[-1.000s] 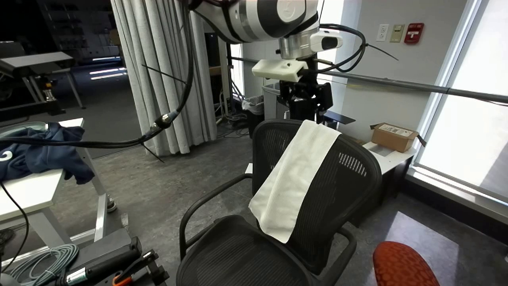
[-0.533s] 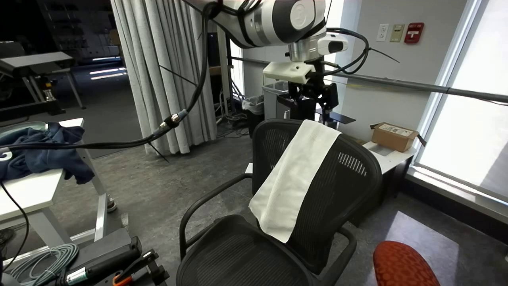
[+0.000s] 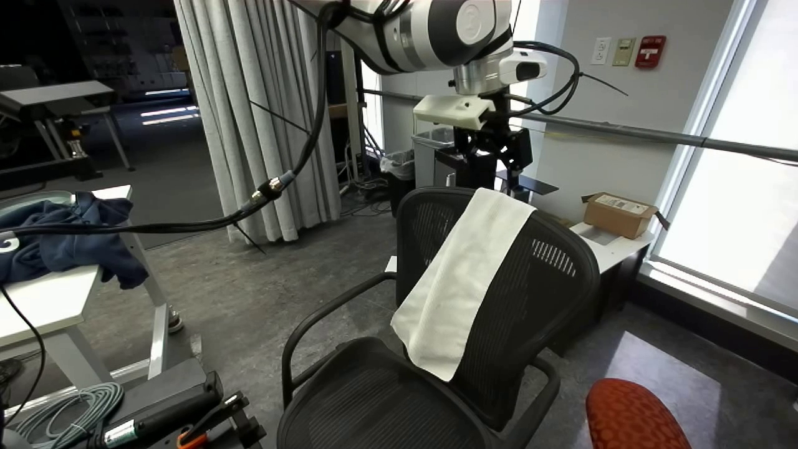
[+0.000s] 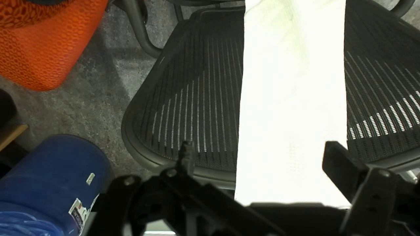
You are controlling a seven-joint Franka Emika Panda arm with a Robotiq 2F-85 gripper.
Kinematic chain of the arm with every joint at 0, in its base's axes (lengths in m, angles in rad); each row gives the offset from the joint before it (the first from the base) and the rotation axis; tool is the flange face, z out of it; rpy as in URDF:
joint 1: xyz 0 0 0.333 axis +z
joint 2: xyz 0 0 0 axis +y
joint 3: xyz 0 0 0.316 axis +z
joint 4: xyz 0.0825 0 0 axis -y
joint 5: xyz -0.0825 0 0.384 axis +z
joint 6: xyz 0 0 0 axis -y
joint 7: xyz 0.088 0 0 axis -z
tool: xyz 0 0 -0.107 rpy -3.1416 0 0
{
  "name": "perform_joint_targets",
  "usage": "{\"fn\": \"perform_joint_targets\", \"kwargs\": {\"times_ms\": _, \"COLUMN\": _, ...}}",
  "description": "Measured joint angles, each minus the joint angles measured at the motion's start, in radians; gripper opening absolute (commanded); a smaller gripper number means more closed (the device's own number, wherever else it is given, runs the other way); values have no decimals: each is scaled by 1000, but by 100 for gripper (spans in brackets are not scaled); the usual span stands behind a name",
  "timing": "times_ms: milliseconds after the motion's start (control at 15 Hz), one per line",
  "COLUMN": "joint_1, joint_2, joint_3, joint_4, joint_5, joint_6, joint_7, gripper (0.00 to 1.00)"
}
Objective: Move the towel from the backrest to the seat of the chair
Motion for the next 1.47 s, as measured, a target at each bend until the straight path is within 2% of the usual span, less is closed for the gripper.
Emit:
{"fn": "perform_joint_targets", "kwargs": {"times_ms": 400, "joint_1": 34, "joint_2": 74, "joint_3": -2, "joint_4": 62, "joint_5": 4, "joint_6": 73, "joint_7": 138, "gripper": 100}}
{"fn": "perform_joint_targets", "kwargs": {"times_ms": 1067, "joint_1": 67, "joint_2": 416, "joint_3": -2, "joint_4": 418, "joint_5": 37, "joint_6": 67, "joint_7": 180, "gripper": 100}}
{"fn": "perform_joint_targets", "kwargs": {"times_ms": 1133, "joint_1": 67, "joint_2": 445, "joint_3": -3, "joint_4": 453, "joint_5": 37, "joint_6": 65, "joint_7": 180, "gripper": 94}}
{"fn": "perform_joint_targets", "kwargs": {"times_ms": 1200, "joint_1": 67, "joint_2": 472, "joint_3": -3, "joint_4": 487, "joint_5": 37, "joint_6": 62, "joint_7": 179, "gripper": 77}}
{"fn": "perform_joint_targets", "kwargs": {"times_ms": 1267, "joint_1": 67, "joint_2": 496, "joint_3": -4, "joint_4": 520, "joint_5": 37, "joint_6": 54, "joint_7": 178, "gripper": 66}}
{"fn": "perform_joint_targets", "kwargs": {"times_ms": 1467, "joint_1": 68, "joint_2": 557, "joint_3": -4, "joint_4": 614, "joint_5": 37, "joint_6": 14, "joint_7": 178, "gripper": 42}}
